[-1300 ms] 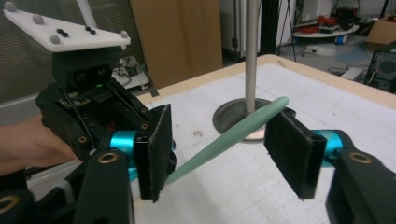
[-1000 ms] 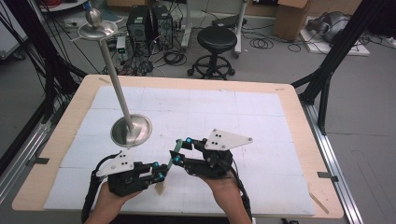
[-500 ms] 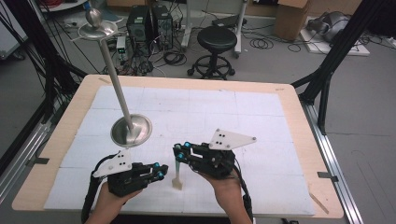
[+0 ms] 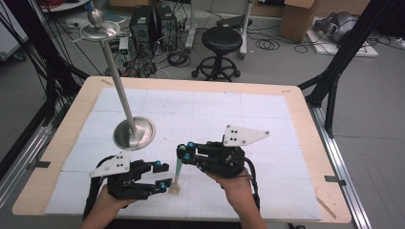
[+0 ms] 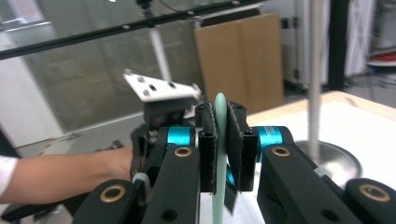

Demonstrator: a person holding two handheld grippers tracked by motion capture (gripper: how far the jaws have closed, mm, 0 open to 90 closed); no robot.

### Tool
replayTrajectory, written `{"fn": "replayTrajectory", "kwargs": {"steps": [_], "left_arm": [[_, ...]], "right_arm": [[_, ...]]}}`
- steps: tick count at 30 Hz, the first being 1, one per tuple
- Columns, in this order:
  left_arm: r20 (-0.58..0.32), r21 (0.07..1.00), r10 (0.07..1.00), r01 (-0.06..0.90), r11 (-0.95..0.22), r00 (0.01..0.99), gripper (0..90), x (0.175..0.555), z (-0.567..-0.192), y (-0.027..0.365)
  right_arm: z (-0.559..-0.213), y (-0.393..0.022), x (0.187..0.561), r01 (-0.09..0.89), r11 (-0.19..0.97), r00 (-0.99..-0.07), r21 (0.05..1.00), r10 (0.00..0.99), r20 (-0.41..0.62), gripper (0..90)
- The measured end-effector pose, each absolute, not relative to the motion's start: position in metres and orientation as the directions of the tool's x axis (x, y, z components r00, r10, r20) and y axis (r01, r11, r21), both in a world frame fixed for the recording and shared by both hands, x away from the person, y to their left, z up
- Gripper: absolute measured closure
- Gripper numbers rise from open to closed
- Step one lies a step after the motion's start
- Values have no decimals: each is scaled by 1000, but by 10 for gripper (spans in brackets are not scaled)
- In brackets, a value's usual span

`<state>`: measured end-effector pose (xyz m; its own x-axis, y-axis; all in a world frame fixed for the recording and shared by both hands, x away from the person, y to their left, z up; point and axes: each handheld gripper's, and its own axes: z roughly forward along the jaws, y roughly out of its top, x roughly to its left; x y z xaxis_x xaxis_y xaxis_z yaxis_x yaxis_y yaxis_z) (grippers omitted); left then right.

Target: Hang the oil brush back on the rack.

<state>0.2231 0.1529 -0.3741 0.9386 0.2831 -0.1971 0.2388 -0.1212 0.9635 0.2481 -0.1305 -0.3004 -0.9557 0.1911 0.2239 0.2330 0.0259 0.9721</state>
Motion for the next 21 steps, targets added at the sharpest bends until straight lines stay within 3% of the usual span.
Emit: {"fn": "replayTrajectory", "kwargs": {"steps": [14,21], "left_arm": [[-173,965,214,209,-161,962,831,219,-375,146],[-166,962,253,213,-170,953,844,217,-374,144]], "right_arm": [[-296,-125,252,215,10,-975,976,64,214,836],[-297,-124,252,221,14,-971,975,98,219,818]]}}
